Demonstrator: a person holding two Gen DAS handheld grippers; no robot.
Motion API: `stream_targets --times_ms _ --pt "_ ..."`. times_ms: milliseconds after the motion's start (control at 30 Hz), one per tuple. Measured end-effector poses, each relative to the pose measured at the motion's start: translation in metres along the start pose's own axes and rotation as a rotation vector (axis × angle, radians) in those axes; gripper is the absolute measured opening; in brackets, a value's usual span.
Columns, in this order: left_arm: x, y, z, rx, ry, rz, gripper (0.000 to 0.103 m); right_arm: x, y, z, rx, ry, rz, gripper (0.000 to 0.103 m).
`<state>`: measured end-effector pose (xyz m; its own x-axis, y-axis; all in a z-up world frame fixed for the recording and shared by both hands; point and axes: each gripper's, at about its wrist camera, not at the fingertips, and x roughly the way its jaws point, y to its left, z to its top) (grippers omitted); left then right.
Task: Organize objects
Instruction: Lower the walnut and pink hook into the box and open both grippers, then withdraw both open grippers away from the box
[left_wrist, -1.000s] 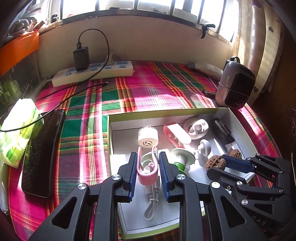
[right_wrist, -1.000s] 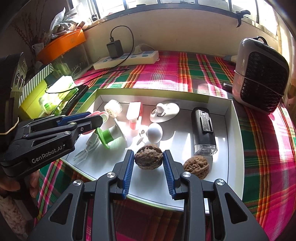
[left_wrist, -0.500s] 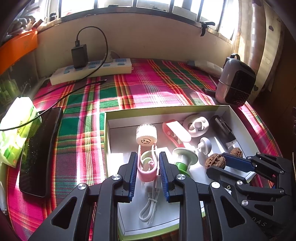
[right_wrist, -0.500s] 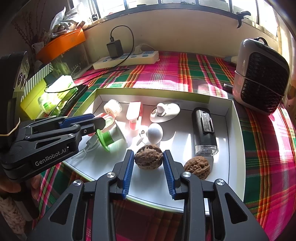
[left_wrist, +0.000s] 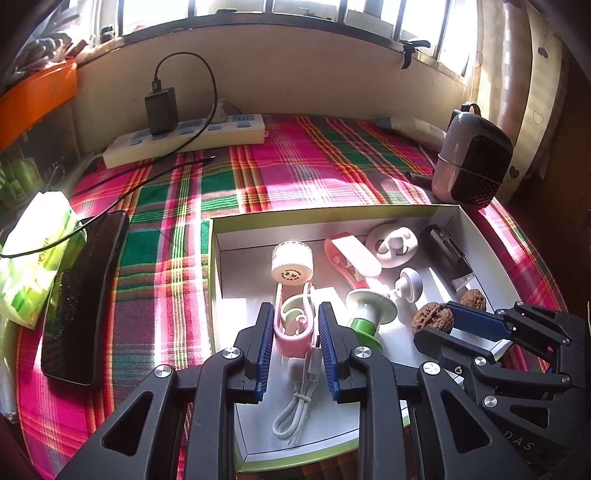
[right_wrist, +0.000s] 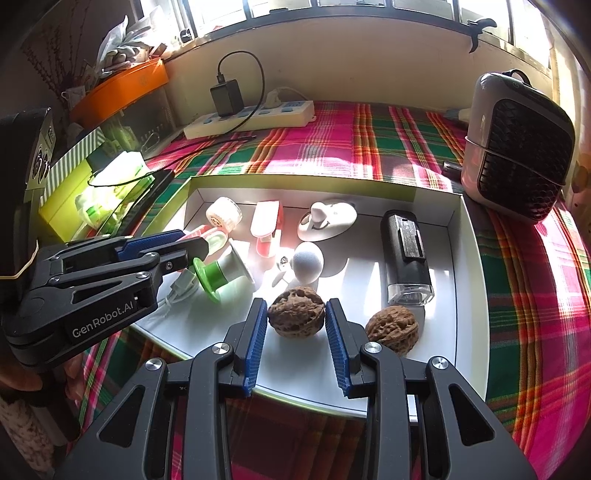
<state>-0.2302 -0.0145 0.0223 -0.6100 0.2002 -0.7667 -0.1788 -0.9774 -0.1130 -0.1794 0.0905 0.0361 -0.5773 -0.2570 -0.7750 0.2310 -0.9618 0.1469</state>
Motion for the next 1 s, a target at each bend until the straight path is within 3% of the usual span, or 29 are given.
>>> stream_targets --times_ms 200,667,1000 --pt "-0.005 -0.002 -0.003 0.005 -0.004 0.013 0.027 -0.002 0.000 -0.002 0.002 -0.002 -0.003 0.044" --pt "-0.030 -0.010 -0.013 0.007 -0.041 0.054 0.029 -0.019 0.008 -0.009 -0.015 -0.039 -0.020 0.047" --pt "-0.066 -0.019 -0.034 -0.014 -0.087 0.066 0.029 -0.042 0.014 -0.021 -0.031 -0.070 -0.079 0.047"
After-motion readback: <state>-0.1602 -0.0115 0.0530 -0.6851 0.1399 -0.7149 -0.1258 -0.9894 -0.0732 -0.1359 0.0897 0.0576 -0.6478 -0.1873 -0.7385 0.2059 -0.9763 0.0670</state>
